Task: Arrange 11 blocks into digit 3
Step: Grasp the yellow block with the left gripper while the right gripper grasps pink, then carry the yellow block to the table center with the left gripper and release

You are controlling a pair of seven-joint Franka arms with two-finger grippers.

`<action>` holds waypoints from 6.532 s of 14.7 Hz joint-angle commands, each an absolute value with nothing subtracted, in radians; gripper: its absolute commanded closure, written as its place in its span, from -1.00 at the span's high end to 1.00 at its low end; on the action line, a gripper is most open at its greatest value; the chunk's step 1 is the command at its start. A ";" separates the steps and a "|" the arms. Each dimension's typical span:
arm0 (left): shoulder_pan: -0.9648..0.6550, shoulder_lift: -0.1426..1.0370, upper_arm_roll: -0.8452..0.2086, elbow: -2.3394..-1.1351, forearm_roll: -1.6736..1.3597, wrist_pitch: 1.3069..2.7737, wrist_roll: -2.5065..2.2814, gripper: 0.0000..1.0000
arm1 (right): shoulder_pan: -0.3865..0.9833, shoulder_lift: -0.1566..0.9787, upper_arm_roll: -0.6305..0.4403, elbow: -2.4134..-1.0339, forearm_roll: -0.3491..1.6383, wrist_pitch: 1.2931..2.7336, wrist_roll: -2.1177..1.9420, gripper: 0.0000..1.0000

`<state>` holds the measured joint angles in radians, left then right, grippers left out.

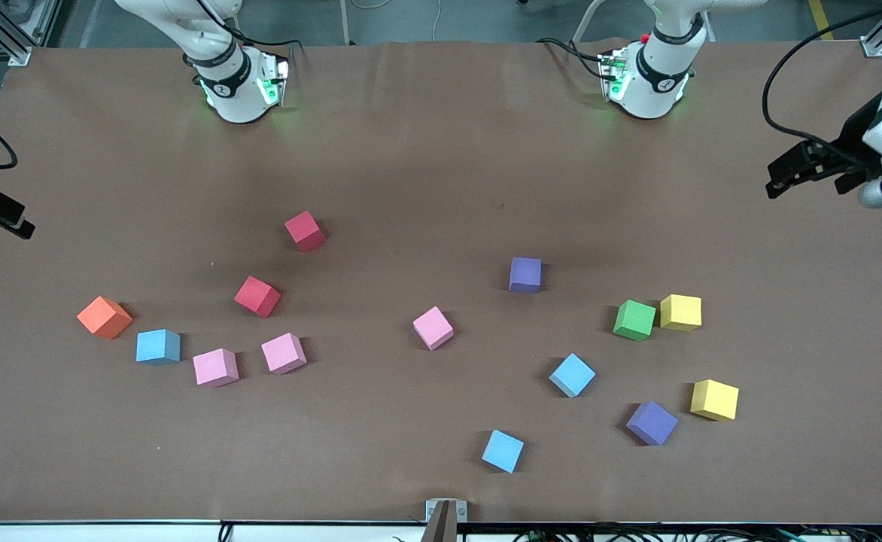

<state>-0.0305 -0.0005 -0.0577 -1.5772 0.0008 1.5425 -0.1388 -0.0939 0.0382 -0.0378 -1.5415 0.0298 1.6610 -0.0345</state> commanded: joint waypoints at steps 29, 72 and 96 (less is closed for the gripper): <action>0.009 0.509 -0.063 -1.951 0.138 2.396 -0.086 0.48 | 0.046 0.564 -0.015 -1.549 0.031 2.106 -0.118 1.00; -0.554 0.706 -0.607 -1.787 0.394 2.270 -1.339 -0.60 | 0.058 0.735 -0.015 -1.508 -0.011 2.358 -0.199 1.00; -0.203 0.588 -0.606 -1.690 0.416 2.094 -1.051 0.86 | 0.066 0.782 -0.017 -1.534 -0.035 2.355 -0.210 0.93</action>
